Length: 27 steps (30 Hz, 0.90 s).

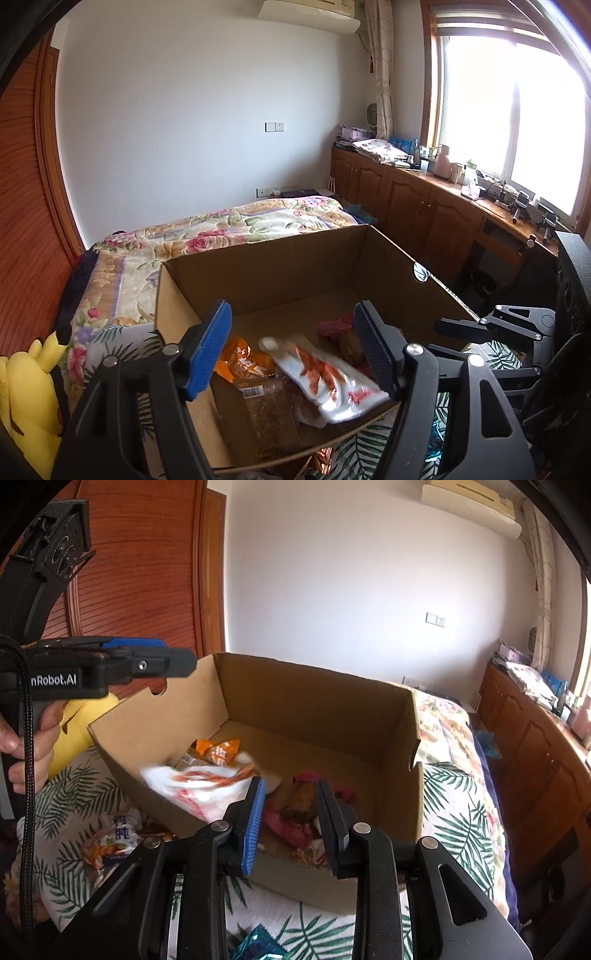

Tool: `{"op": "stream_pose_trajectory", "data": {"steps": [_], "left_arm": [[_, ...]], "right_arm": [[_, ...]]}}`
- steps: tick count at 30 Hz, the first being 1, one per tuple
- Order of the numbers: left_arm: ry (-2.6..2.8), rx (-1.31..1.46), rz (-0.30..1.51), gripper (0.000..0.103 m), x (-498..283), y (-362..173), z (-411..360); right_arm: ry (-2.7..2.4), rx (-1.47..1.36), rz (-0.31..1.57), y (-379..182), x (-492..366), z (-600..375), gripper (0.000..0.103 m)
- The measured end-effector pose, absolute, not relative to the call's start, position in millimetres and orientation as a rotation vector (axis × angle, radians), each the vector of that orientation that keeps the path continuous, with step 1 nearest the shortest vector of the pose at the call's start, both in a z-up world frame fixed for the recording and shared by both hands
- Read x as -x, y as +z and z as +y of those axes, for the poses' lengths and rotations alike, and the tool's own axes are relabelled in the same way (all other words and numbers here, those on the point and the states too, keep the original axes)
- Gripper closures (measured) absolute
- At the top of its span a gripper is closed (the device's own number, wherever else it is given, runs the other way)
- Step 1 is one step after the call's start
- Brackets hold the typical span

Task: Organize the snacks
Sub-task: 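Open both grippers to drop the snacks into the box, then move both grippers back to the remaining snacks on the bedspread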

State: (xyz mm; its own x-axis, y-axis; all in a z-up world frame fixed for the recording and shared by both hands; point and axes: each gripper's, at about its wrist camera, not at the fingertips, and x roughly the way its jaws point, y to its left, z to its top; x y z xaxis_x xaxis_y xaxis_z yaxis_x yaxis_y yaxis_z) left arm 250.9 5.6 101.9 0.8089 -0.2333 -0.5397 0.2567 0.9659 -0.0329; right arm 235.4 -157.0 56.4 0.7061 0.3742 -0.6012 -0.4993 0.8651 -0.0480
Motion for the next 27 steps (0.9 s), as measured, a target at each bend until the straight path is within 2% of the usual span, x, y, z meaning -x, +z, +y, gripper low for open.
{"op": "stream_pose_trajectory", "data": {"steps": [13, 27], "left_arm": [[-0.248, -0.051, 0.551, 0.031, -198, 108, 11], [-0.222, -0.047, 0.609, 0.030, -144, 64, 27]], "right_arm": [[0.493, 0.194, 0.599, 66, -185, -158, 0.073], [0.464, 0.180, 0.670, 35, -145, -161, 0.067]]}}
